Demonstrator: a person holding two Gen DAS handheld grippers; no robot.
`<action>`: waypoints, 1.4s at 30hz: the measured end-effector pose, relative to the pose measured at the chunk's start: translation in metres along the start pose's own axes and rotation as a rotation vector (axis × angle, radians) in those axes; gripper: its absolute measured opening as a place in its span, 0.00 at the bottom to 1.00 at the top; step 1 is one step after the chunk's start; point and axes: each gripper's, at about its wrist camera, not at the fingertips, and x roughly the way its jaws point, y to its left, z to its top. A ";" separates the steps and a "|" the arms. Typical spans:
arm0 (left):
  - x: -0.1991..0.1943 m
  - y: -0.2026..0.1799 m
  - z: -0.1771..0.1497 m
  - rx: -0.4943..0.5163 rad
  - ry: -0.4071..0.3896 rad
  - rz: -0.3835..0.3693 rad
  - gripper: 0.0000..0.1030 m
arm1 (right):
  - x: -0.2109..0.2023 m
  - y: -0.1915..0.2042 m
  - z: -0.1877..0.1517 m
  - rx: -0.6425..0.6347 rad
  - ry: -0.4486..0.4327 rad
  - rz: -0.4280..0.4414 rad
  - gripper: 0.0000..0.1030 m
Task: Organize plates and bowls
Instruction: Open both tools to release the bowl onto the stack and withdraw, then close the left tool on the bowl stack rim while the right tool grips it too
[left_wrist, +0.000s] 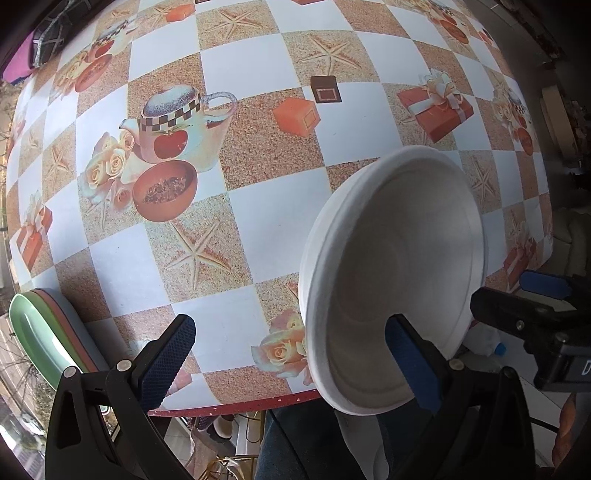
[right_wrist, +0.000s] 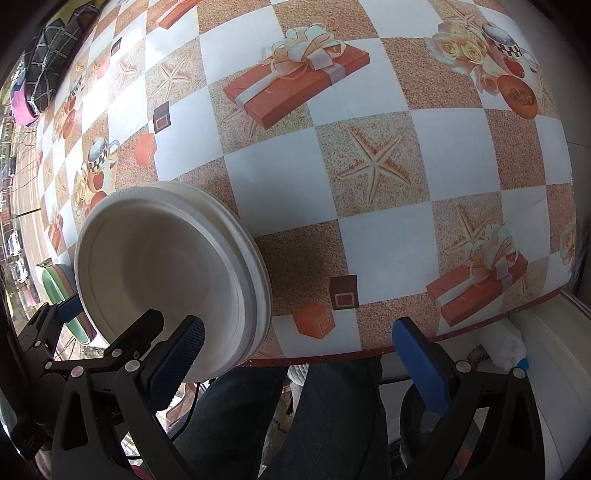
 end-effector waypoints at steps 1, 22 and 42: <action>0.001 0.000 0.000 -0.002 0.001 0.000 1.00 | 0.000 0.001 -0.001 -0.001 0.000 -0.002 0.99; 0.044 -0.009 0.013 0.011 0.047 0.040 1.00 | 0.015 -0.003 0.002 -0.012 0.021 -0.008 0.99; 0.062 -0.009 0.020 -0.008 0.012 0.039 1.00 | 0.048 0.011 0.016 -0.054 -0.013 -0.103 1.00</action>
